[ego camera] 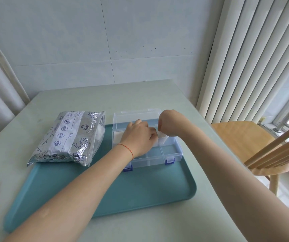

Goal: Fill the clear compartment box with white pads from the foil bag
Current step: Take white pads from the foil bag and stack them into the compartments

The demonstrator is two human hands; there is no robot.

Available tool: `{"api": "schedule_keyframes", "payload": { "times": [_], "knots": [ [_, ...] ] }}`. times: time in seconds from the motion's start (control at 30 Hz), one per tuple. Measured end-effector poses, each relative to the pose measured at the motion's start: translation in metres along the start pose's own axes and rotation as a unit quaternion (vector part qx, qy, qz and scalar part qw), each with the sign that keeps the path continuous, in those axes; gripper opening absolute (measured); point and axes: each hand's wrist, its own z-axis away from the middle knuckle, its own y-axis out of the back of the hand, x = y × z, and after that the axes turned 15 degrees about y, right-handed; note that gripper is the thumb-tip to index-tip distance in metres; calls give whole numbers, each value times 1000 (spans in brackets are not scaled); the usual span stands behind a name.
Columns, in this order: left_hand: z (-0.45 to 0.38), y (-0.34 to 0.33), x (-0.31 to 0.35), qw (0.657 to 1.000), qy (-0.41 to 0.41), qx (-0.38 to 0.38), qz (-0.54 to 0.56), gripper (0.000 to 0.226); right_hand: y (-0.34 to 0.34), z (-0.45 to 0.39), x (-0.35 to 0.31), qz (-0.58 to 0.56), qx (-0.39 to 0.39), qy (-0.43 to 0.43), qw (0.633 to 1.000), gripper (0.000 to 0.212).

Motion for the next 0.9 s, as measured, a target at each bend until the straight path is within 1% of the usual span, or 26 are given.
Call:
{"api": "schedule_keyframes", "payload": {
  "times": [0.07, 0.13, 0.17, 0.3, 0.37, 0.5, 0.63, 0.67, 0.73, 0.8, 0.83, 0.9],
  "knots": [
    [0, 1, 1, 1000, -1, 1, 2, 42, -2, -4, 4, -37, 6, 1, 999, 17],
    [0, 0, 1, 1000, 1, -1, 1, 42, -1, -4, 5, -34, -4, 6, 999, 14],
    [-1, 0, 0, 1000, 1, 0, 0, 42, -1, -2, 4, -18, -14, 3, 1000, 13],
    [-1, -2, 0, 1000, 1, 4, -8, 39, -4, 1, 2, 67, -64, 0, 996, 26],
    [-1, -1, 1, 1000, 0, 0, -7, 39, -4, 3, -1, 105, -71, 18, 992, 27],
    [-2, -1, 0, 1000, -5, -3, -7, 40, -1, 6, -5, 146, -48, 64, 986, 29],
    [-2, -1, 0, 1000, -2, -6, -11, 41, 12, 2, 6, 133, -17, 50, 990, 25],
    [-2, -1, 0, 1000, -1, -6, -14, 41, 13, 1, 9, 125, -21, 45, 991, 25],
    [-2, -1, 0, 1000, -3, -3, -16, 40, 11, -1, 12, 102, -70, 17, 992, 33],
    [-2, -2, 0, 1000, -7, 0, -20, 39, 7, 0, 12, 74, -133, -12, 988, 50],
    [-2, -2, 0, 1000, -9, 0, -24, 39, 7, 0, 10, 64, -145, -21, 987, 57],
    [-3, -2, 1, 999, -16, -2, -38, 40, 11, 0, 8, 48, -132, -25, 990, 62]
  ]
}}
